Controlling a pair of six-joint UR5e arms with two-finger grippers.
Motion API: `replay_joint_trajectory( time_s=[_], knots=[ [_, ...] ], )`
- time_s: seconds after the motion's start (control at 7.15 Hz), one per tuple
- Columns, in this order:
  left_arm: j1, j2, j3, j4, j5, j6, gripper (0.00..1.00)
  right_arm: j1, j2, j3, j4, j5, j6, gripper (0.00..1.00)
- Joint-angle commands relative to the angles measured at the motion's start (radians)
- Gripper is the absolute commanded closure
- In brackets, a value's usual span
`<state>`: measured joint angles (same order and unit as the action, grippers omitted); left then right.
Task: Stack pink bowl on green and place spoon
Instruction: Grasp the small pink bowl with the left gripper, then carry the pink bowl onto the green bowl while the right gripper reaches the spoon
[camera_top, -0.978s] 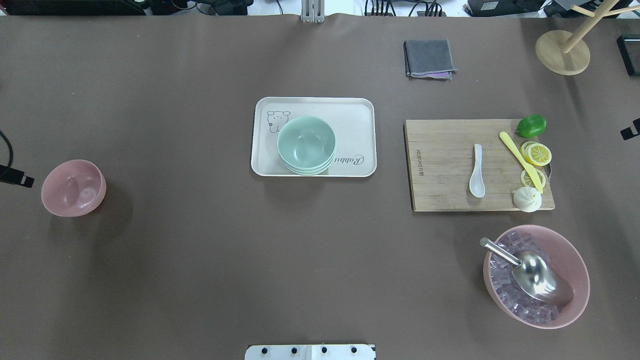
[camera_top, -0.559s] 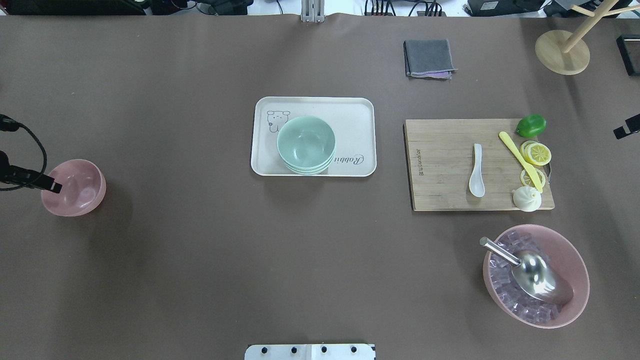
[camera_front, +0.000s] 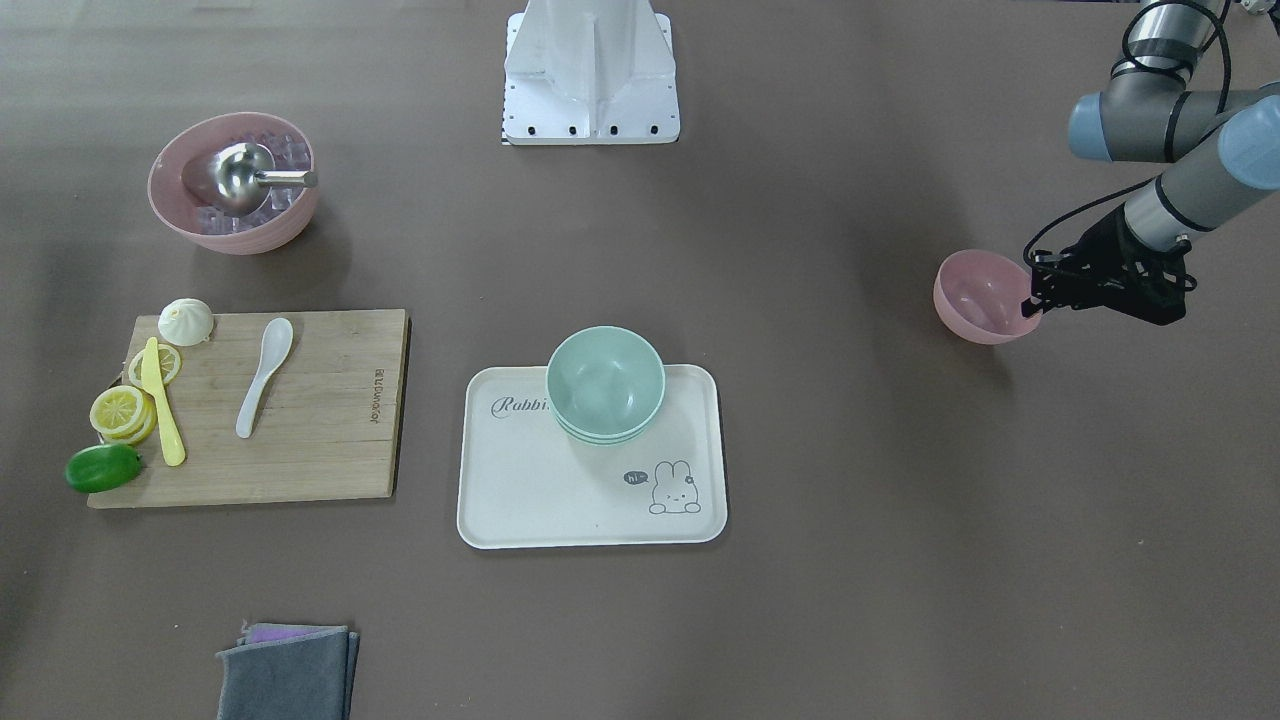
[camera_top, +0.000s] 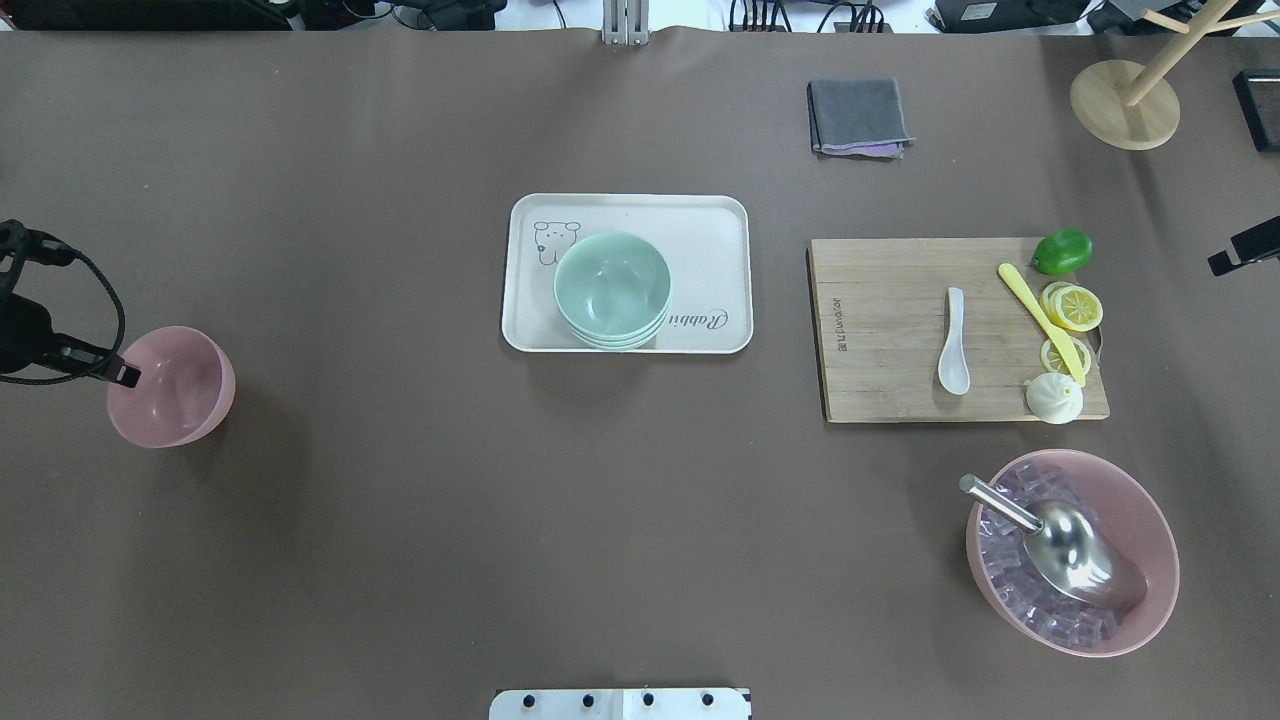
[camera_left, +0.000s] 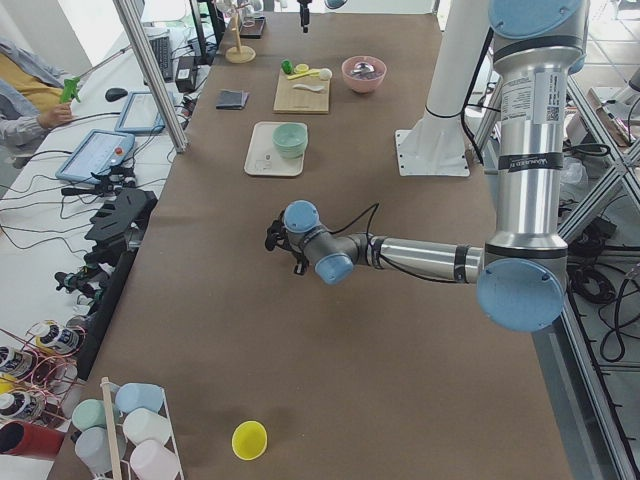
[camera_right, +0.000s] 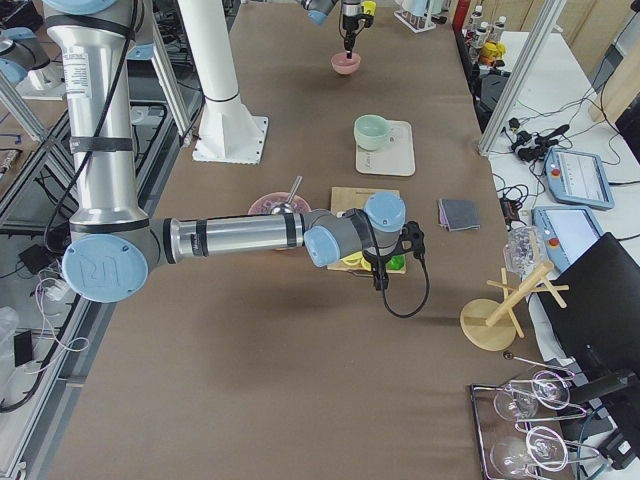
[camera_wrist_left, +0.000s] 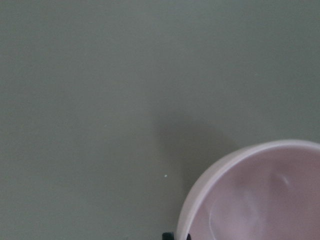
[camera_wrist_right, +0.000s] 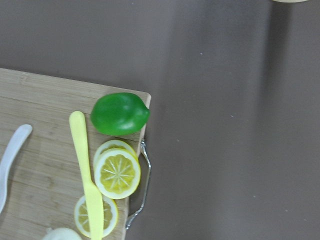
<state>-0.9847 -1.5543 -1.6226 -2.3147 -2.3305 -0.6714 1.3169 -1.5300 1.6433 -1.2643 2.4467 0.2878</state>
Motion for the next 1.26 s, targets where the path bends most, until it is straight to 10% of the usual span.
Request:
replay_joint_trajectory(
  time_s=[0.0, 0.56, 1.12],
  knots=[
    [0.000, -0.169, -0.046, 0.071, -0.009, -0.185, 1.00, -0.094, 0.025, 0.053, 0.000, -0.029, 0.161, 0.00],
    [0.142, -0.545, -0.148, 0.552, 0.182, -0.483, 1.00, -0.341, 0.143, 0.060, 0.000, -0.184, 0.511, 0.04],
    [0.317, -0.714, -0.079, 0.590, 0.364, -0.718, 1.00, -0.435, 0.287, -0.074, -0.001, -0.279, 0.596, 0.21]
  ],
)
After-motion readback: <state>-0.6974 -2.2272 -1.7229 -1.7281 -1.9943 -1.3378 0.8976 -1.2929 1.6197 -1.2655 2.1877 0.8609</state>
